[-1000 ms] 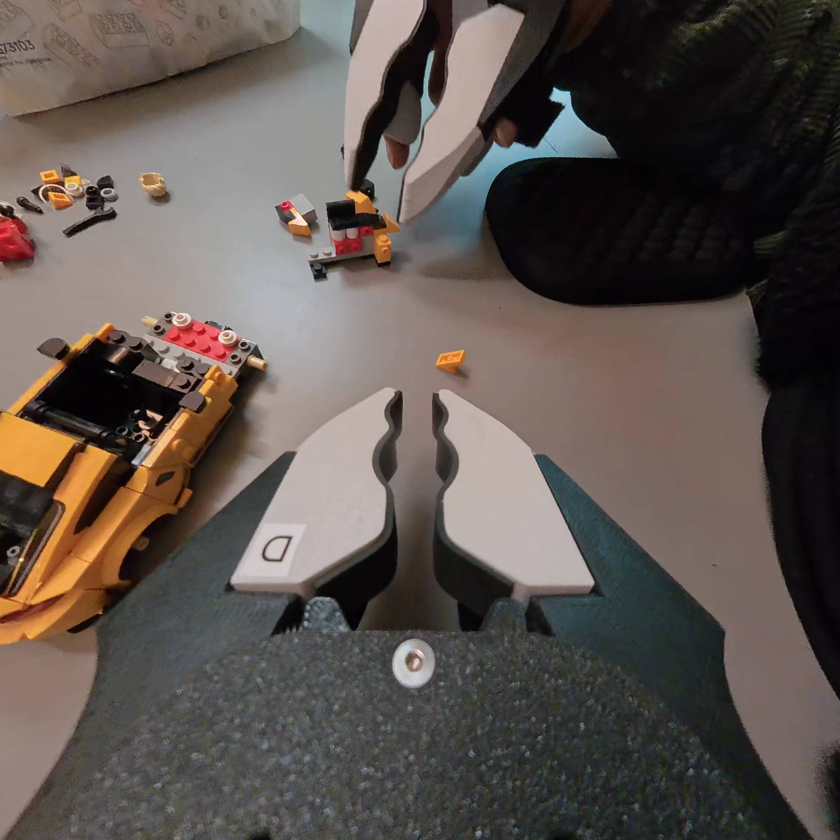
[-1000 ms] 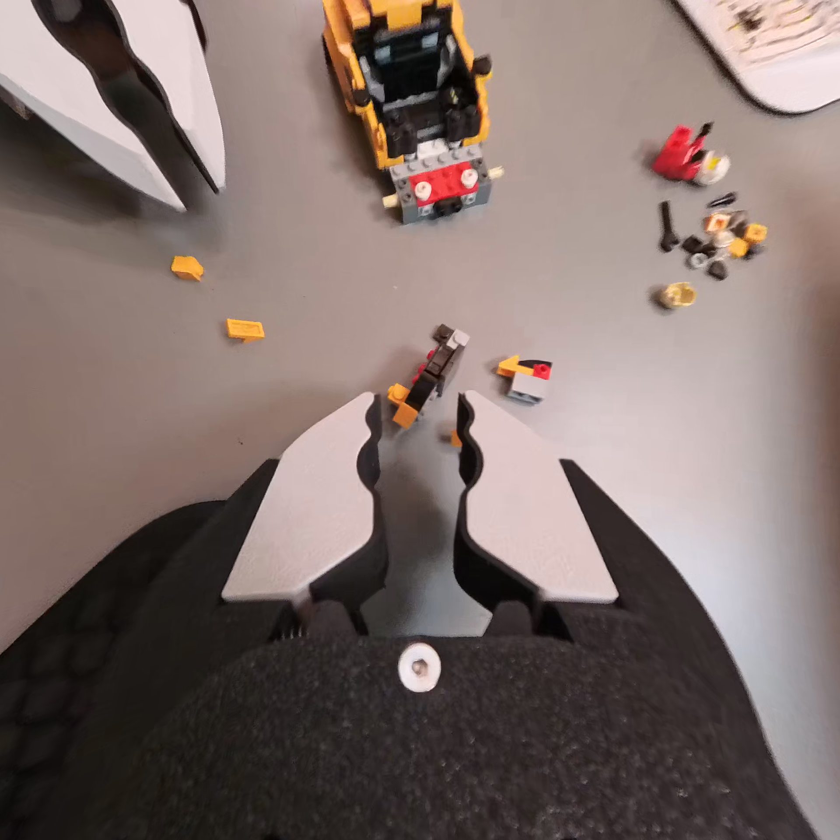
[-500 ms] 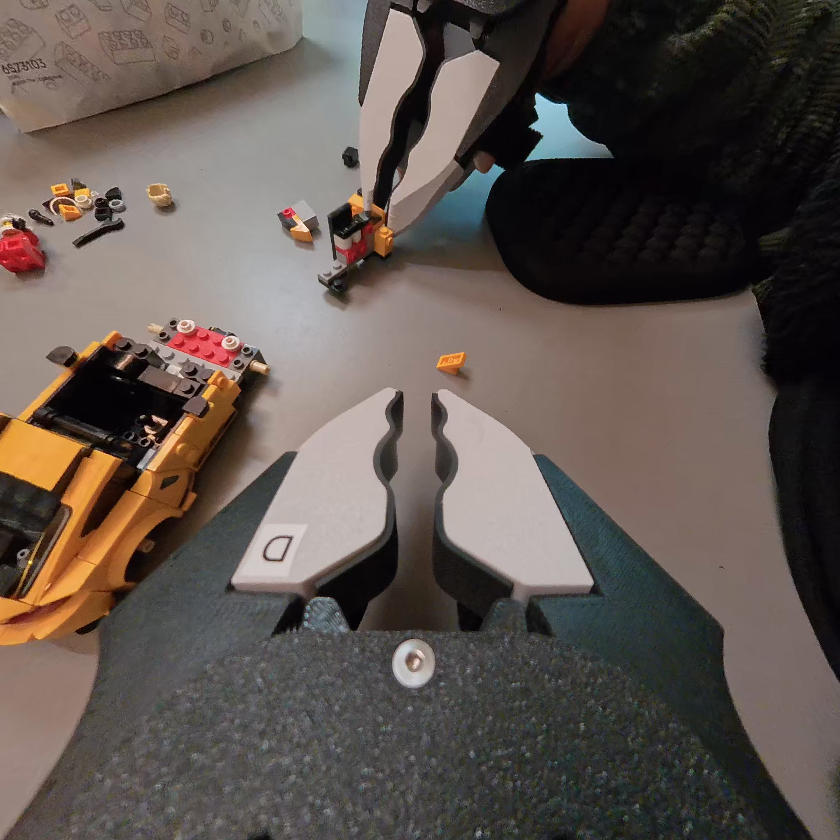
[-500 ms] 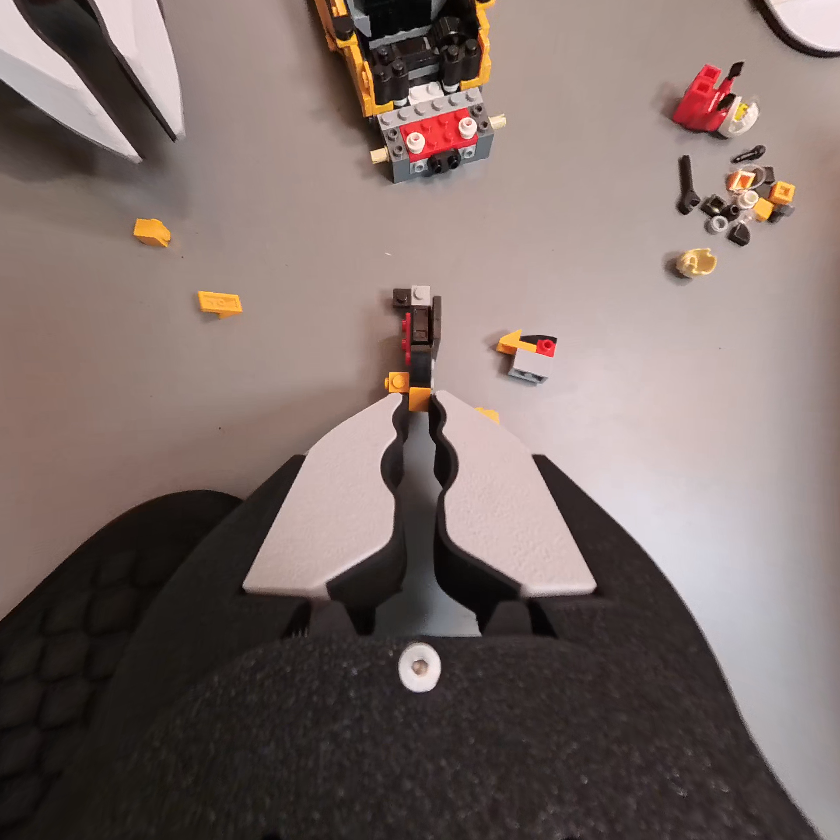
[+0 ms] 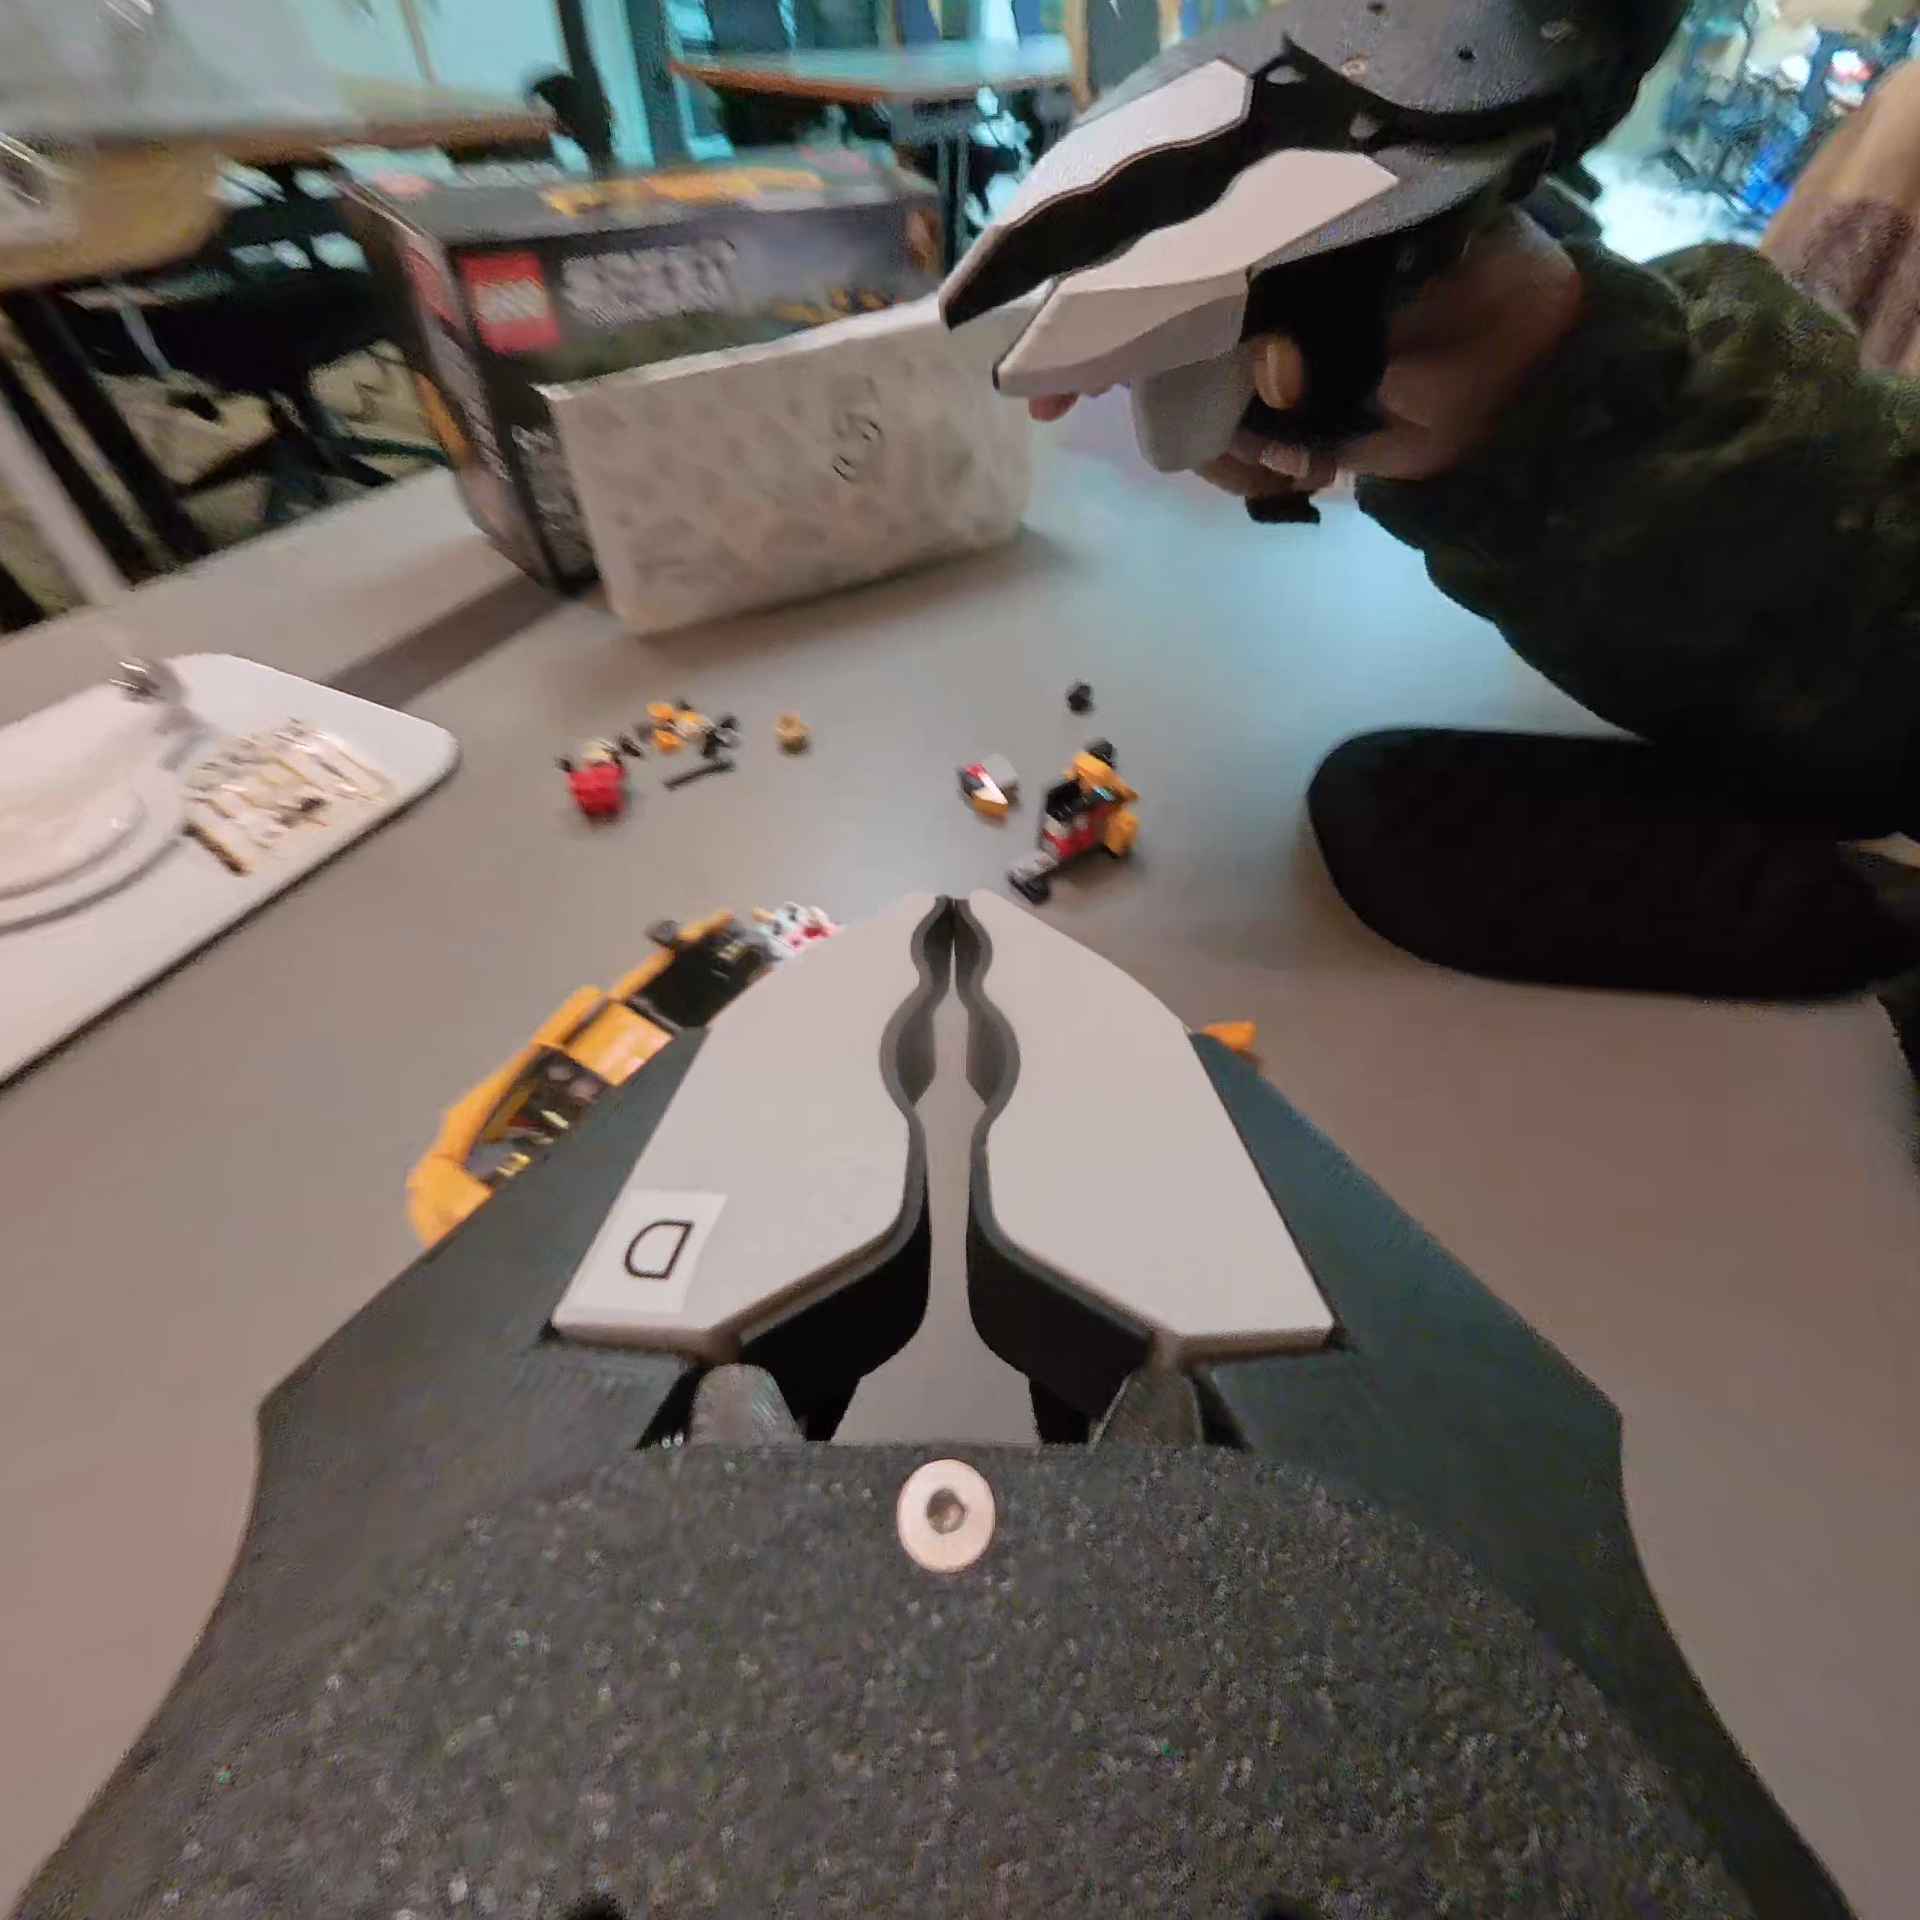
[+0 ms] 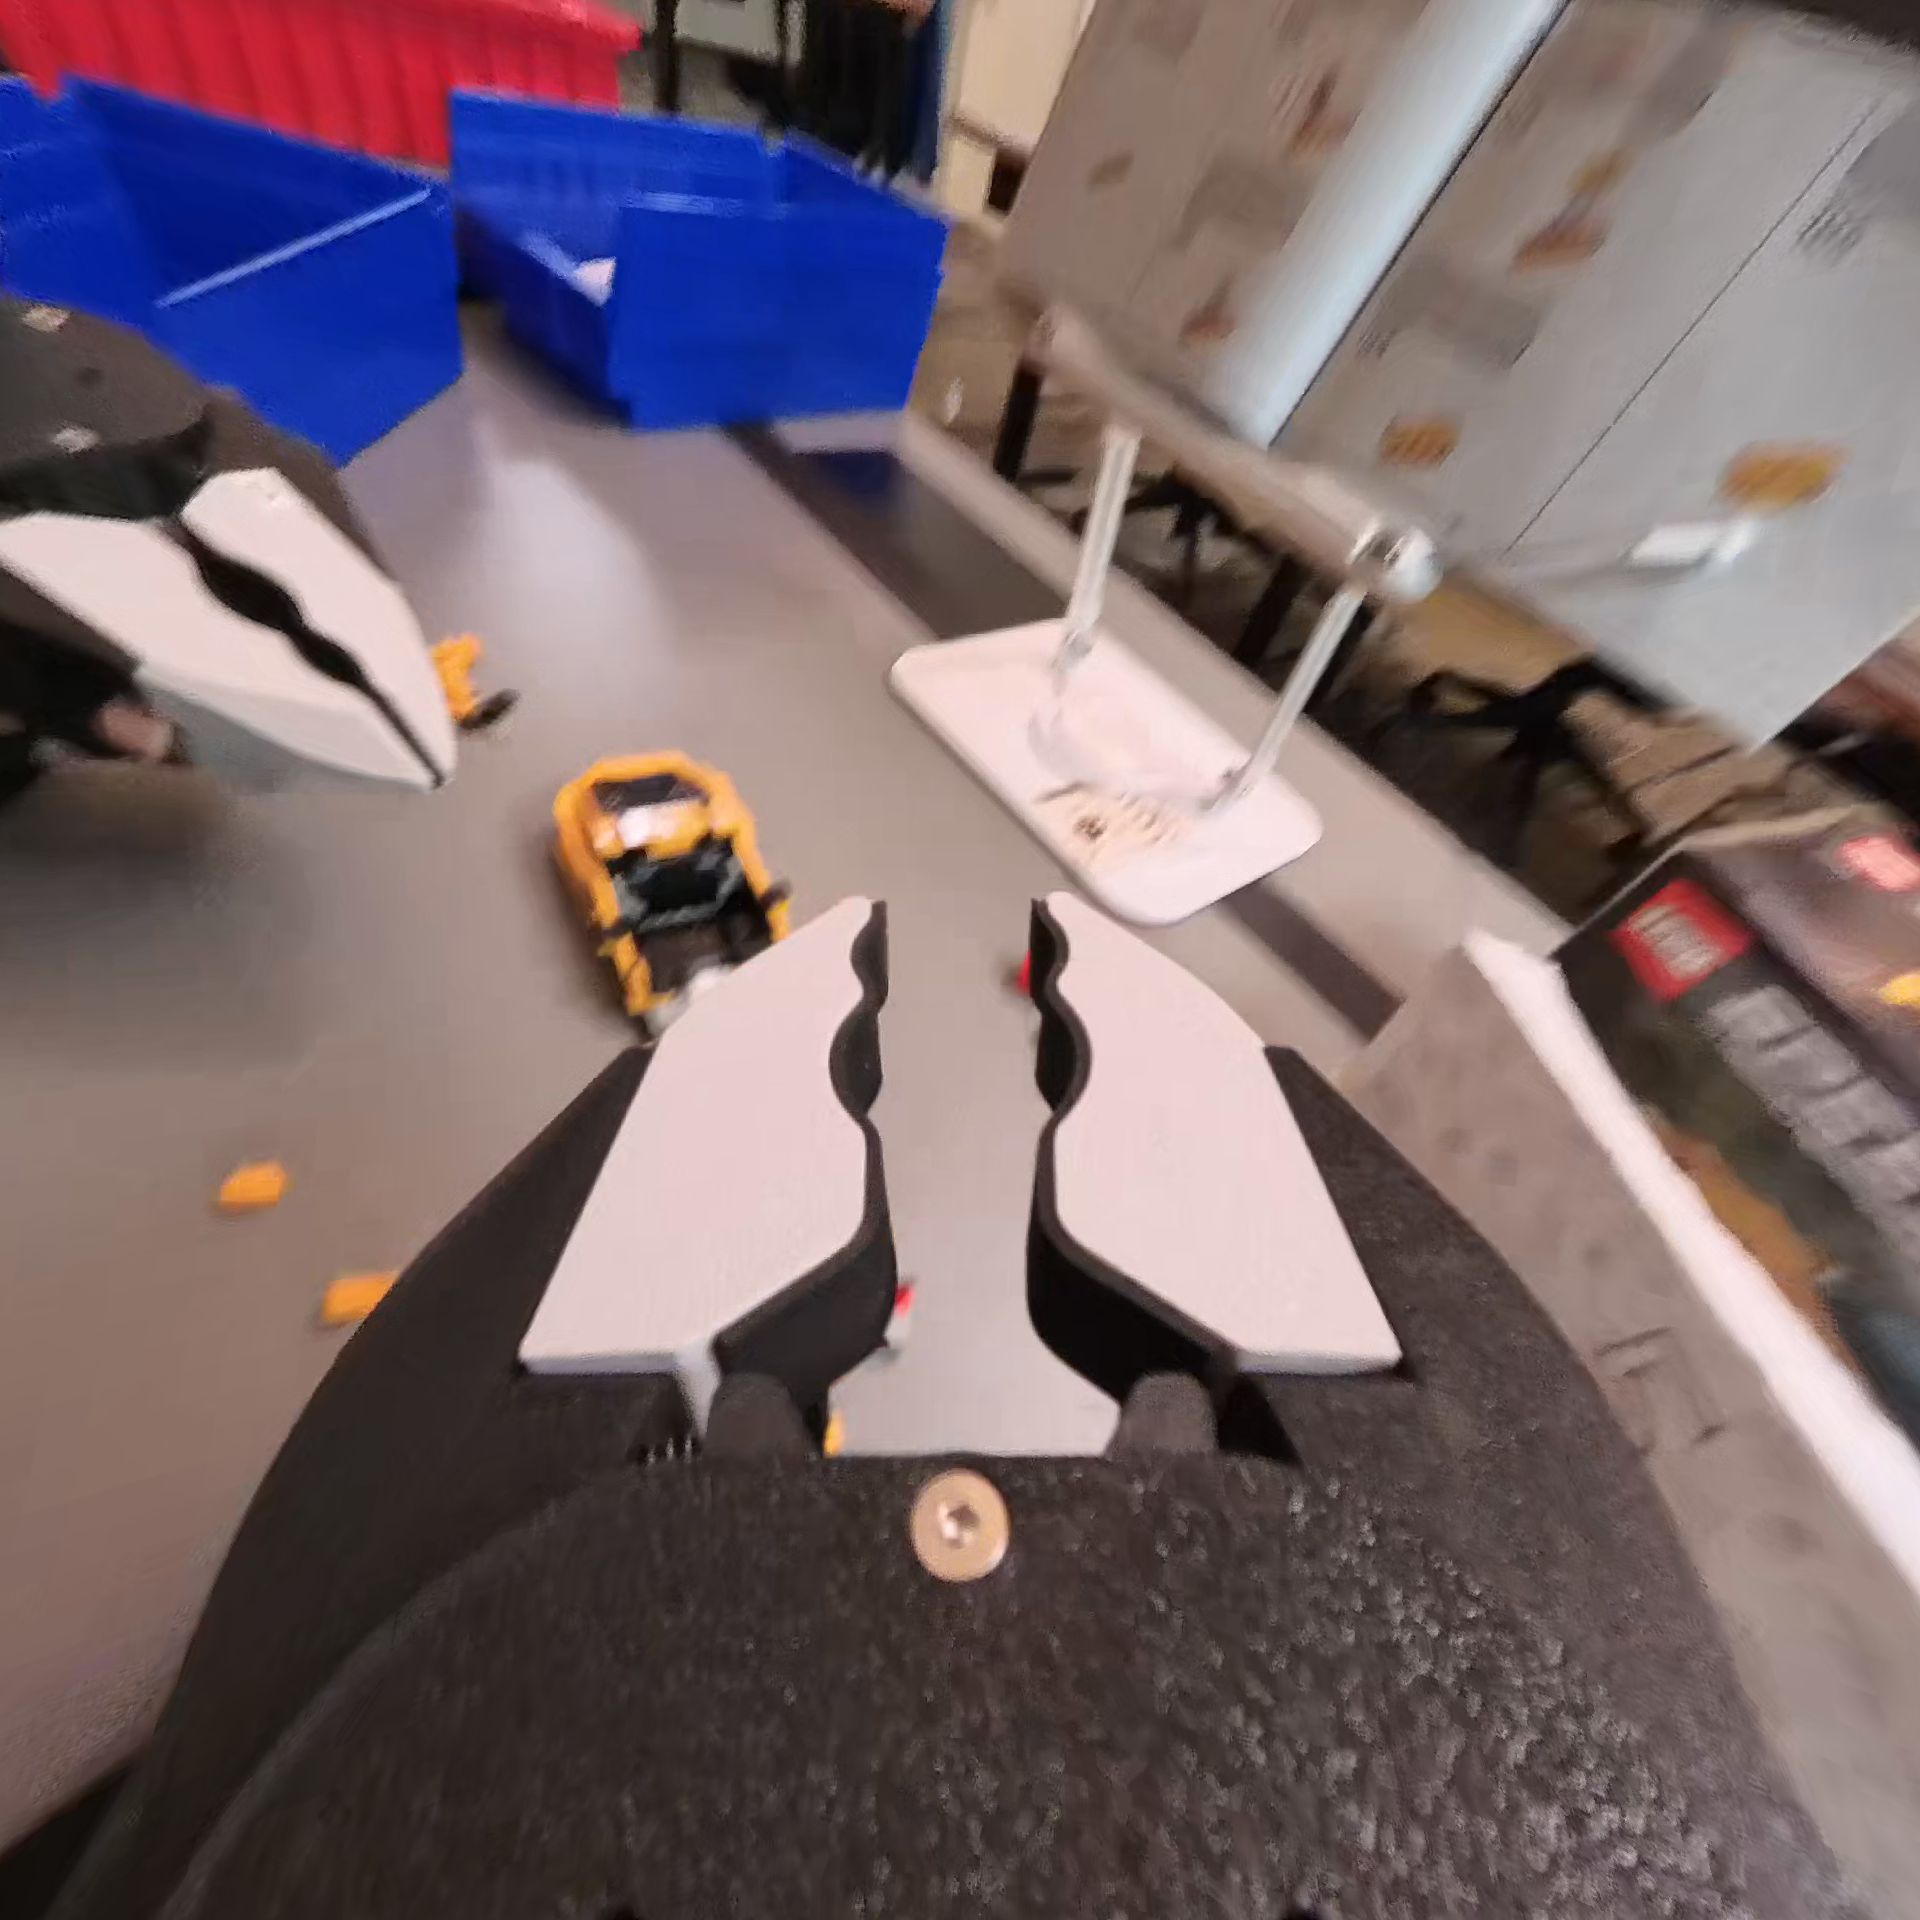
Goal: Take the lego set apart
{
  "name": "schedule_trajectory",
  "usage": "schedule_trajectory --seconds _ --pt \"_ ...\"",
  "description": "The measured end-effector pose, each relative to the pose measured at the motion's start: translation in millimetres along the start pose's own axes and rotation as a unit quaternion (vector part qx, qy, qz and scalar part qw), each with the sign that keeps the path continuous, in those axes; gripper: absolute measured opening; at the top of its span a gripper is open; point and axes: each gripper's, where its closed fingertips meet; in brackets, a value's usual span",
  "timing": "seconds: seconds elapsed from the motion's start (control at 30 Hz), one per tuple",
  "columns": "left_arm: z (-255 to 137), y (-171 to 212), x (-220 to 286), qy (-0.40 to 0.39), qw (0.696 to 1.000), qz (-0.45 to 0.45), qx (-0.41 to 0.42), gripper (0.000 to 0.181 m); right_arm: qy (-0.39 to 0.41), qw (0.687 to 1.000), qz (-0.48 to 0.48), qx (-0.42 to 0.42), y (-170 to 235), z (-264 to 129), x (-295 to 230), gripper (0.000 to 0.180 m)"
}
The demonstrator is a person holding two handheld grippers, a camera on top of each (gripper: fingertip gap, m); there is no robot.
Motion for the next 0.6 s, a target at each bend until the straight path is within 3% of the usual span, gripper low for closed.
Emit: schedule_trajectory --seconds 0.23,0.37,0.47,0.6 --pt "-33 -63 -66 -0.134 0.985 0.018 0.106 0.000 0.109 0.991 -0.047 0.058 -75 77 65 0.043" --pt "-48 -98 -97 -0.163 0.972 -0.006 0.170 0.000 0.187 0.979 -0.069 0.049 -103 144 102 0.072" --pt "-55 -104 -108 -0.171 0.965 -0.021 0.197 0.000 0.236 0.968 -0.083 0.029 -116 194 116 0.092" --pt "-57 -82 -118 -0.186 0.965 -0.022 0.185 0.000 0.300 0.946 -0.119 0.004 -134 244 130 0.109"
Point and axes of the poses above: each gripper's, where its closed fingertips meet, z out along the fingers, y out of its underside, x = y × z across the jaws, and after that the axes turned 10 degrees about -z, right-handed
